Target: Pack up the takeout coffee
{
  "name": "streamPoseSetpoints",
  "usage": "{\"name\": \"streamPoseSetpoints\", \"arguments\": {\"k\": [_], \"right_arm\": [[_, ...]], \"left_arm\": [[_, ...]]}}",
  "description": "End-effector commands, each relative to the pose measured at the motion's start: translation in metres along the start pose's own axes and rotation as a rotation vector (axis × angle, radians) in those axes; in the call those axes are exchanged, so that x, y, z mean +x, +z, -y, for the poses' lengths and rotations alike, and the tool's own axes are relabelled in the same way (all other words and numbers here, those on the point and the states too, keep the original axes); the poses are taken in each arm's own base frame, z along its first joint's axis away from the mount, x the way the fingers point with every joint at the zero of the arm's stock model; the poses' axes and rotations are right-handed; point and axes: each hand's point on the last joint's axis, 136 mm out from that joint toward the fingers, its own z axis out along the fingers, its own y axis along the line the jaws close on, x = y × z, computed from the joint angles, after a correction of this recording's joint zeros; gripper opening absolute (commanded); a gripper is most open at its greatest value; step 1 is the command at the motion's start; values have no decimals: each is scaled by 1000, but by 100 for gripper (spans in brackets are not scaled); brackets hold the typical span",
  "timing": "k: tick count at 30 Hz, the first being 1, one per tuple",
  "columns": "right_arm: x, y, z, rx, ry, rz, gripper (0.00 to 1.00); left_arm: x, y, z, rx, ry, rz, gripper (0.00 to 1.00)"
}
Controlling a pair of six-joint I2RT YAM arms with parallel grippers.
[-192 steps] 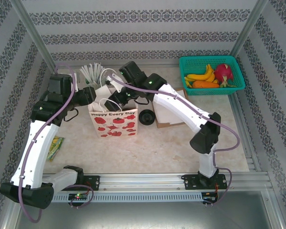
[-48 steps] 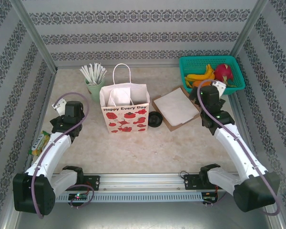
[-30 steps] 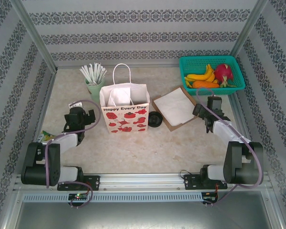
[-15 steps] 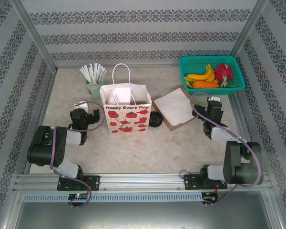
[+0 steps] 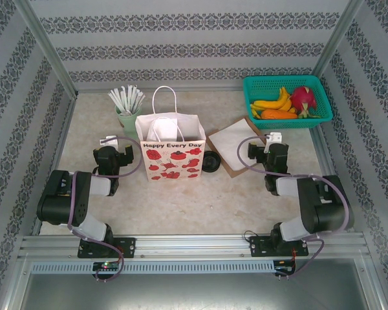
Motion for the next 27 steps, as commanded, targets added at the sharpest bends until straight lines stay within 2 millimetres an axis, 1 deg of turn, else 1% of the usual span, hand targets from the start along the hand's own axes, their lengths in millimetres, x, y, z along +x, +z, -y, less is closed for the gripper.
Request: {"name": "streamPoseSetpoints", "arguments": {"k": [1, 6, 7, 8, 9, 12, 27], "right_arm": [[-29, 0, 17, 61, 38, 117, 98], [-29, 0, 15, 52, 37, 111, 98], [-28, 1, 7, -9, 22, 108, 98], [-28, 3, -7, -103, -4, 94, 98], [-28, 2, -9, -128, 0, 92, 98], [-28, 3, -7, -149, 16, 93, 98], [-28, 2, -7, -143, 15, 94, 98]], "left_arm": [[-17, 1, 3, -1, -19, 59, 100], [-18, 1, 4, 6, -17, 59, 100], [-17, 1, 4, 7, -15, 58, 100], [-18, 1, 4, 8, -15, 60, 100], [-17, 1, 4, 8, -14, 58, 100], [-17, 2, 10, 37, -2, 51, 100], [-17, 2, 10, 50, -6, 51, 100]]}}
